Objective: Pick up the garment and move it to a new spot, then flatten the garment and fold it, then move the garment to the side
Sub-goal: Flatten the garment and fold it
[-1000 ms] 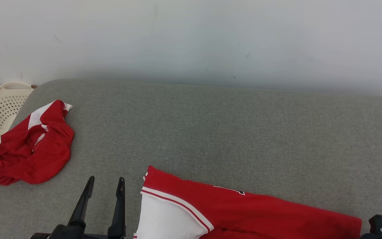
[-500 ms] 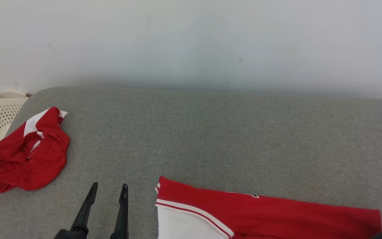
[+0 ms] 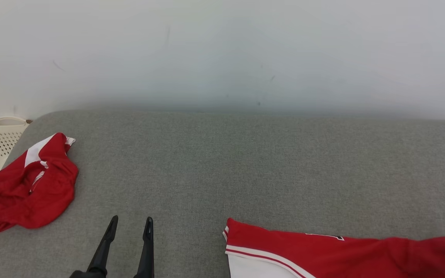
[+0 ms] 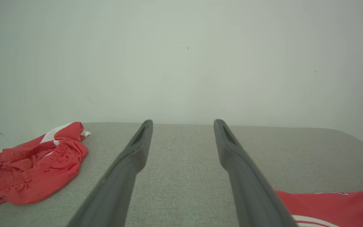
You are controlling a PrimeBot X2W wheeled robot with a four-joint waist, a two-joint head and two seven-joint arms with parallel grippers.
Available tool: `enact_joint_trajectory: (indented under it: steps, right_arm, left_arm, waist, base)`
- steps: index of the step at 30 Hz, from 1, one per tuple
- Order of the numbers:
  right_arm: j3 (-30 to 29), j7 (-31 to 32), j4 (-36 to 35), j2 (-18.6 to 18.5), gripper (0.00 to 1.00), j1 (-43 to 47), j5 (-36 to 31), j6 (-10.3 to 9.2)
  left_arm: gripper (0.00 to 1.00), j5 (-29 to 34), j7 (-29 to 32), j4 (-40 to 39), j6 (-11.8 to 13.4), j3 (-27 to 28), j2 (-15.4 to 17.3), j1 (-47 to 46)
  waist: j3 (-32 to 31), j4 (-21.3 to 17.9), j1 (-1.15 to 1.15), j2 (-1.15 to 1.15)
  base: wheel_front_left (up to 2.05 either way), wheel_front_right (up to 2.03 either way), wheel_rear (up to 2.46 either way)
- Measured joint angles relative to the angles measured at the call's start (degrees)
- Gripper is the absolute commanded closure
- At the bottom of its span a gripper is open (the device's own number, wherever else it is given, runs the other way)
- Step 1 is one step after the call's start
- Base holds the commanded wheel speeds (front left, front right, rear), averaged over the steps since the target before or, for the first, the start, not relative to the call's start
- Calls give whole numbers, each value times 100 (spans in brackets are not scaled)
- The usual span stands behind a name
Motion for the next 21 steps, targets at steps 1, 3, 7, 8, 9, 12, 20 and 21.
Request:
enact_joint_trajectory:
  steps: [1,3,7,8,9,12,20,21]
  right_arm:
    - [158,97,-93,7,100,48,167,0]
    - [611,307,-275,1,100,157,580,0]
    - [1958,646,-730,13,100,388,1414,0]
    - [2218,672,-783,9,100,393,1501,0]
    - [2468,643,-802,5,100,392,1631,0]
    - [3177,515,-650,10,100,371,2368,0]
    - [4445,63,142,10,100,-112,2627,0]
    - [4563,4,257,9,100,-172,2621,0]
  left_arm:
    - [0,-1,0,8,0,-14,-12,0]
    - [0,-8,-9,31,0,-31,-23,-1]
    - [0,-37,-26,98,0,-60,-65,-9]
    - [0,-53,-33,111,-1,-67,-73,-15]
    - [0,-68,-54,136,-11,-67,-79,-20]
    - [0,-190,-193,372,-196,9,-30,-60]
    - [0,-309,-388,791,-357,36,-34,-247]
    - [0,-309,-405,812,-359,36,-33,-252]
  waist:
    - [-14,-3,0,0]
    - [-38,-7,0,0]
    - [-79,-8,0,0]
    - [-83,-1,0,0]
    - [-88,7,0,0]
    - [-93,49,0,0]
    - [-94,223,0,0]
    - [-94,238,0,0]
  base:
    - [0,0,0]
    - [0,0,0]
    - [0,0,0]
    - [0,0,0]
    - [0,0,0]
    - [0,0,0]
    - [0,0,0]
    - [0,0,0]
